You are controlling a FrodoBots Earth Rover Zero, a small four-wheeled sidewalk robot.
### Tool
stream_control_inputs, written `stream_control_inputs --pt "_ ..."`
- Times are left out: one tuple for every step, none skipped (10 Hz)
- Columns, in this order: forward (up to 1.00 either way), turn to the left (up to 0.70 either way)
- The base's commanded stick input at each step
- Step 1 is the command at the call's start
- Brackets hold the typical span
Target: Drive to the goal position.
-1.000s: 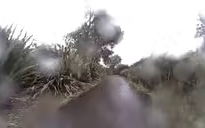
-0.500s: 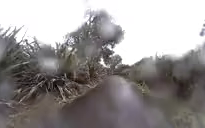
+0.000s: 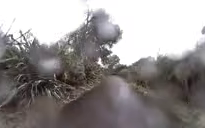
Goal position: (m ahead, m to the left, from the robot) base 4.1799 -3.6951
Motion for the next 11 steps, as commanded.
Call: stream_control_inputs --pt "0.85 0.00" --pt "0.85 0.00" --pt "0.85 0.00" --pt "0.85 0.00" --pt "0.85 0.00" --pt "0.85 0.00" --pt "0.85 -0.13" --pt "0.85 -0.33" --pt "0.85 -0.34" --pt "0.85 -0.24" --pt "0.85 0.00"
